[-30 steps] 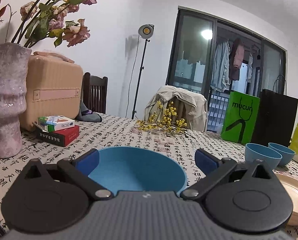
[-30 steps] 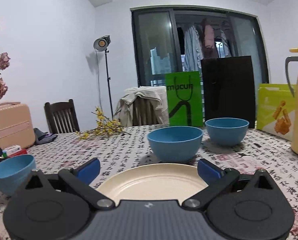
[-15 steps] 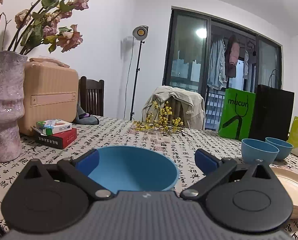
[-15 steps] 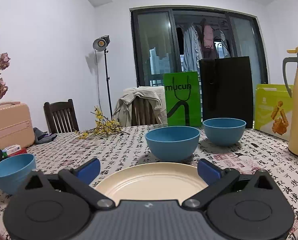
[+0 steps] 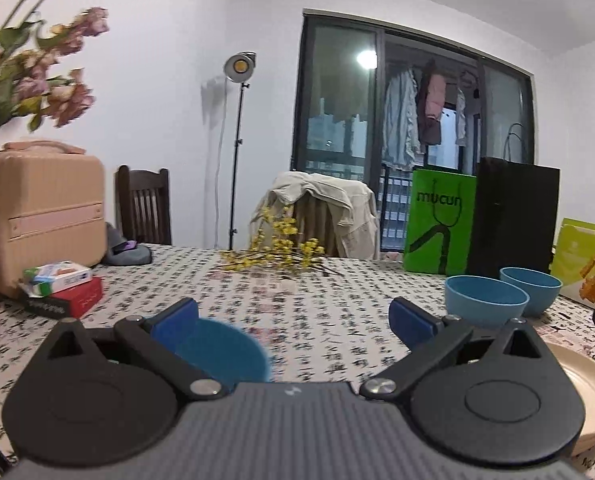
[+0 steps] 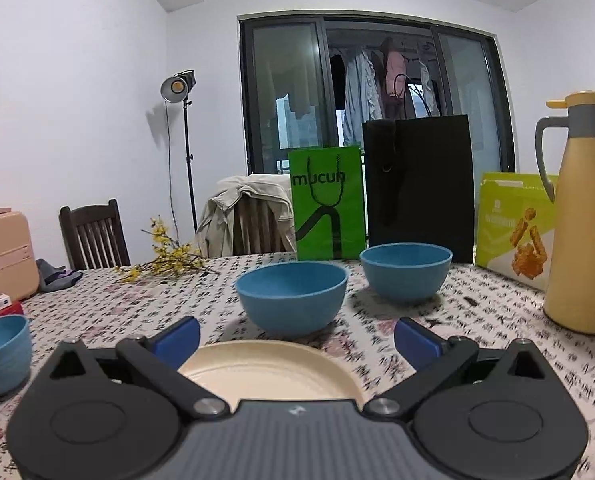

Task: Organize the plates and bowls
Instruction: 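Pull both open tools back toward the remaining blue bowls, then move both open tools down to another blue bowl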

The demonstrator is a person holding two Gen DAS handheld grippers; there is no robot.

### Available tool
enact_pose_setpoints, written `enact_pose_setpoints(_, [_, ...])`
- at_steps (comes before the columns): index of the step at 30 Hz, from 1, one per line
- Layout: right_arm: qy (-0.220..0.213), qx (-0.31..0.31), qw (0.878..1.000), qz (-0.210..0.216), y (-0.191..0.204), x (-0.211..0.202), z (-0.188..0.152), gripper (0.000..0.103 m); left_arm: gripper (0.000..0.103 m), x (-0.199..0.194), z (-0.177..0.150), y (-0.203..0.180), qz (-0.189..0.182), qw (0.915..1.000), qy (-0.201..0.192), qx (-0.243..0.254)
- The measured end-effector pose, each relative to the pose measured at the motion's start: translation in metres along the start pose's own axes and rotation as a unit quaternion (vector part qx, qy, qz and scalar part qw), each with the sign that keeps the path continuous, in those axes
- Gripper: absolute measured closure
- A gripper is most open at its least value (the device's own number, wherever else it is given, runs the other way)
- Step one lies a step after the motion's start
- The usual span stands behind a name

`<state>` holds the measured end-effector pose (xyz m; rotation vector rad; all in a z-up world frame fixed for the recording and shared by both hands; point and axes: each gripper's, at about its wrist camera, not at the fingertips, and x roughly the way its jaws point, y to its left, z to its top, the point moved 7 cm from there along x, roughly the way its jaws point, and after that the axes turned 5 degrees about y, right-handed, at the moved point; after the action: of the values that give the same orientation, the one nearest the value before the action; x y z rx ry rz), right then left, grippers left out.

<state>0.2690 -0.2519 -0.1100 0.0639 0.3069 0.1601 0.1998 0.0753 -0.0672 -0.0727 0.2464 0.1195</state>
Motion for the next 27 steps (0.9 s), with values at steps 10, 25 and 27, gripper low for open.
enact_pose_setpoints(10, [-0.015,0.006,0.999,0.028,-0.026,0.020,0.044,0.000,0.000,0.029,0.015,-0.051,-0.031,0.9992,0.020,0.013])
enact_pose_setpoints(25, [0.015,-0.008,0.999,0.045,-0.041,0.086,0.127,0.000,0.000,0.080,0.049,-0.106,-0.056,0.9974,0.046,-0.001])
enact_pose_setpoints(27, [0.025,-0.011,0.999,0.047,-0.042,0.098,0.131,0.000,0.000,0.089,0.051,-0.109,-0.038,0.9977,0.056,0.003])
